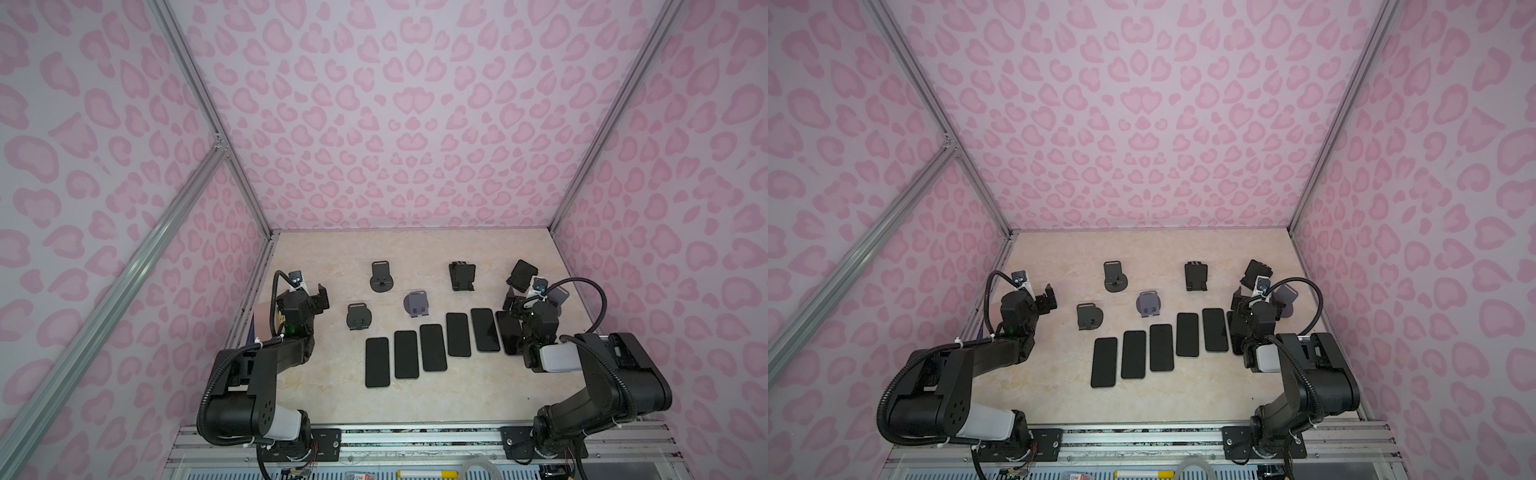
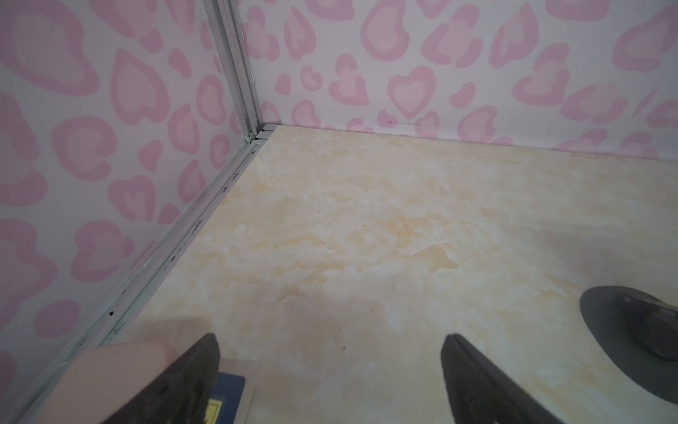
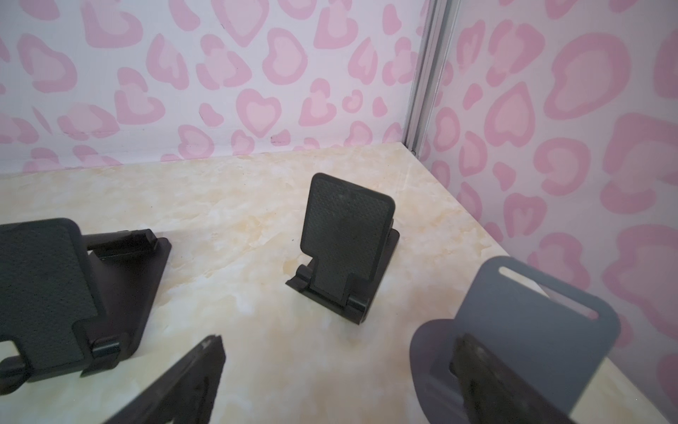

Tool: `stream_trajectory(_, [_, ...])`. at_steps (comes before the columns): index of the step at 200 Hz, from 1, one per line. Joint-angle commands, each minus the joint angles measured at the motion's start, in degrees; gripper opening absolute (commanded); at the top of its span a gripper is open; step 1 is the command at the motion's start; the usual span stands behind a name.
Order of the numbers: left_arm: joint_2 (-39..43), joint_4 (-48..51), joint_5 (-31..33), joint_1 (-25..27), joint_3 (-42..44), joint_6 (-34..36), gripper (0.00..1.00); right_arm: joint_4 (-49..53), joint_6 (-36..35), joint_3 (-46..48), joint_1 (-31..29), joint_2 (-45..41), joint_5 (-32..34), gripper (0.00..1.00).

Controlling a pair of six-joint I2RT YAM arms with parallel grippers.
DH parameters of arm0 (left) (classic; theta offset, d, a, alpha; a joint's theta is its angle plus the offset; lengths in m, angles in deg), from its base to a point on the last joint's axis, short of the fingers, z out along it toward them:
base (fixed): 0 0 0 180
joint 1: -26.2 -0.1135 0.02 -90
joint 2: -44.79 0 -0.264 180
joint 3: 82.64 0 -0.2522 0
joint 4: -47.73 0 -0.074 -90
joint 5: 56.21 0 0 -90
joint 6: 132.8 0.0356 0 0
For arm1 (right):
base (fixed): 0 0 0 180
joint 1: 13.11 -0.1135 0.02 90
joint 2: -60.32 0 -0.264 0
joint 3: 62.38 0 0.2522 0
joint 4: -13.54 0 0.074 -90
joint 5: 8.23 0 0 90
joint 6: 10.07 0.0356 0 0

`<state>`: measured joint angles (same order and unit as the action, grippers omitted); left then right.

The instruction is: Remove the phone from the phone stand

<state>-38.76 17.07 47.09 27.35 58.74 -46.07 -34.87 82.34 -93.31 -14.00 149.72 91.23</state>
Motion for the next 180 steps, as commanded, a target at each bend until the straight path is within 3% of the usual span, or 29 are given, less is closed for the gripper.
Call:
stream_trajectory(1, [0.0, -0.5, -0.6, 0.1, -0.2, 0.0, 0.98, -1.3, 0.4, 0.3, -0.2, 0.6, 2.1, 1.00])
stream_trajectory(180, [-0.1, -0.7, -1.0, 0.0, 0.0, -0.2, 0.97, -0.5, 0.2, -0.1, -0.1, 0.4, 1.8, 1.00])
